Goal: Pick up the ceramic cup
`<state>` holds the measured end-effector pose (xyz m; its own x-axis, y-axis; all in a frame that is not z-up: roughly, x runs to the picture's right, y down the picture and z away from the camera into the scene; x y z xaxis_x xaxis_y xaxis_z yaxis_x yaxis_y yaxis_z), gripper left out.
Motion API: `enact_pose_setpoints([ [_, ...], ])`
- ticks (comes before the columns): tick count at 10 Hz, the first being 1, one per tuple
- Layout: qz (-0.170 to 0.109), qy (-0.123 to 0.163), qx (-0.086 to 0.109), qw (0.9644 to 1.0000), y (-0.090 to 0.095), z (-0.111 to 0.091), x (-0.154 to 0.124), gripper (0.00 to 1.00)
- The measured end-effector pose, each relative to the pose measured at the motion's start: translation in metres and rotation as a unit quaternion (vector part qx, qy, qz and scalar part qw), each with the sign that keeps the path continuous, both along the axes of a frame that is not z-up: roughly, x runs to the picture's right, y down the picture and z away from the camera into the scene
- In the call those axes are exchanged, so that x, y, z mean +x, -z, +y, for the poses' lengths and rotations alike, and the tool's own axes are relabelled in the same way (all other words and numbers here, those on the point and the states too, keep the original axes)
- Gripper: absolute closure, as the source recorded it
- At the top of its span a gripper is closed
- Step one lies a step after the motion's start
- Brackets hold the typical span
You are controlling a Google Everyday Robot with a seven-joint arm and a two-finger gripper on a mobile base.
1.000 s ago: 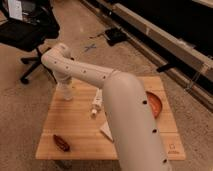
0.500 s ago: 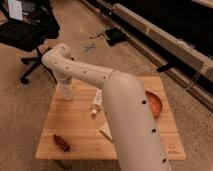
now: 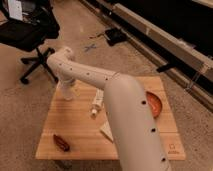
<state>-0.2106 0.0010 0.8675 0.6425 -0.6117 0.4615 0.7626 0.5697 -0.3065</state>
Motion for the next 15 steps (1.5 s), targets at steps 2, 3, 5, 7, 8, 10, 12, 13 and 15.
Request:
enact_pose_setpoints([
  [2,-0.003,-0.002,-0.008,1.0000,-0.004,0.004,0.003,0.20],
  [3,-0.009,-0.003,-0.014,0.9999,-0.006,0.006,0.002,0.20],
  [5,-0.018,0.002,-0.025,0.9995,-0.010,0.011,-0.001,0.26],
  [7,-0.025,0.006,-0.040,0.9989,-0.013,0.016,-0.002,0.47],
  [8,-0.027,0.008,-0.043,0.9987,-0.014,0.017,-0.002,0.55],
  [10,-0.028,0.013,-0.053,0.9981,-0.016,0.020,-0.002,0.78],
  [12,-0.030,0.015,-0.057,0.9978,-0.017,0.022,-0.003,0.96],
  [13,-0.029,0.016,-0.056,0.9979,-0.013,0.025,-0.001,1.00],
  [15,-0.026,0.010,-0.052,0.9983,0.008,0.012,0.010,1.00],
])
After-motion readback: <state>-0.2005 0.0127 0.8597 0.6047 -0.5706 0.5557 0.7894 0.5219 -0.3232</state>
